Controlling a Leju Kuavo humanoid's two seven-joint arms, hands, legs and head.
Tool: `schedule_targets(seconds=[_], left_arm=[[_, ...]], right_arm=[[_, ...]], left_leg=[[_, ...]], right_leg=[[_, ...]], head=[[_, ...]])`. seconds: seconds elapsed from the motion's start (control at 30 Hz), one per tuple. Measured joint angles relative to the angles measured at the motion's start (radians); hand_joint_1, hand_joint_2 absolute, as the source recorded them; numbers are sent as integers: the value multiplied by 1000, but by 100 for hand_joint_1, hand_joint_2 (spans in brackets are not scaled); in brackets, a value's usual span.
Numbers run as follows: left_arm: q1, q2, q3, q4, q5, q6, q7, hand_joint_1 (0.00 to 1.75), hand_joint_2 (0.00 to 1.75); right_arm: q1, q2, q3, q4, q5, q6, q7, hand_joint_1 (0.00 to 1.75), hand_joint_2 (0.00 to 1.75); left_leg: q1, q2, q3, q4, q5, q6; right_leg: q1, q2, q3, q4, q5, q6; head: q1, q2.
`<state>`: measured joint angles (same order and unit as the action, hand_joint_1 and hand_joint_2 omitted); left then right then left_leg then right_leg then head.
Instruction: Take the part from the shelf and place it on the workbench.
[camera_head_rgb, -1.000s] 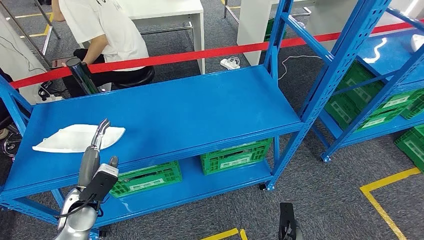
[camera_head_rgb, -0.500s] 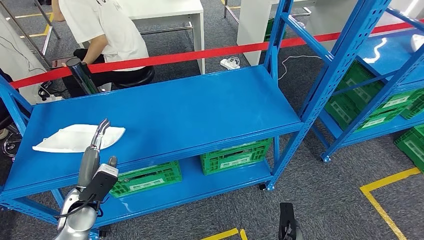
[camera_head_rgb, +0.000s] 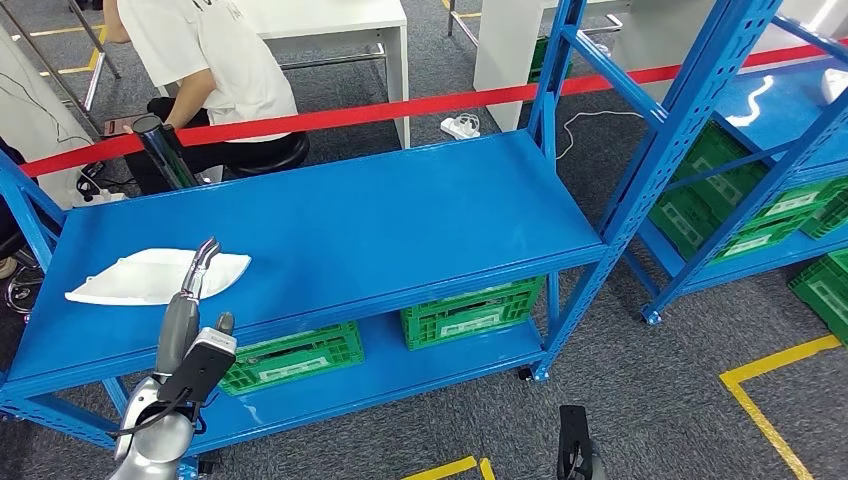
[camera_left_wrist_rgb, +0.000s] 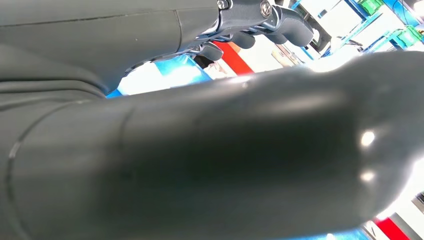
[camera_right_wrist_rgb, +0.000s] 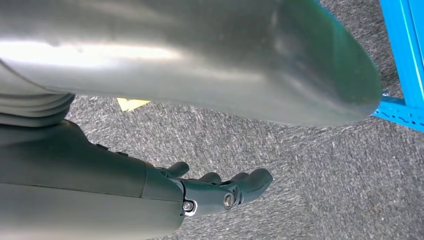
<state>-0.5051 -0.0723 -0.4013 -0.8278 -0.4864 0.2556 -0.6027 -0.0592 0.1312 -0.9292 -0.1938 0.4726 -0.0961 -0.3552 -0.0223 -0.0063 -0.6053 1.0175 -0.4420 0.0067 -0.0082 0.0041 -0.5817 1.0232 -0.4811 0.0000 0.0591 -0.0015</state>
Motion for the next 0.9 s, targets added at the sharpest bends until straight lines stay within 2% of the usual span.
schedule_targets(seconds=[0.6,0.73,0.8,0.9], left_arm=[[0,1,0,0,-10,4,9,0,0],[0,2,1,0,-22,12,19,0,175],[-18,12,-2,28,-116,84,103,0,175],[-94,33,-8,148,-378,256,303,0,175]], right_arm=[[0,-1,0,0,0,0,-3,0,0],[0,-1,1,0,6,-3,0,0,0],[-3,2,15,0,62,-33,36,0,0],[-10,13,75,0,170,-101,106,0,0]], left_leg=[[0,0,0,0,0,0],[0,0,0,0,0,0],[0,0,0,0,0,0],[1,2,1,0,1,-1]], right_leg=[[0,0,0,0,0,0],[0,0,0,0,0,0],[0,0,0,0,0,0],[1,2,-1,0,1,-1]], head=[[0,0],[0,0],[0,0],[0,0]])
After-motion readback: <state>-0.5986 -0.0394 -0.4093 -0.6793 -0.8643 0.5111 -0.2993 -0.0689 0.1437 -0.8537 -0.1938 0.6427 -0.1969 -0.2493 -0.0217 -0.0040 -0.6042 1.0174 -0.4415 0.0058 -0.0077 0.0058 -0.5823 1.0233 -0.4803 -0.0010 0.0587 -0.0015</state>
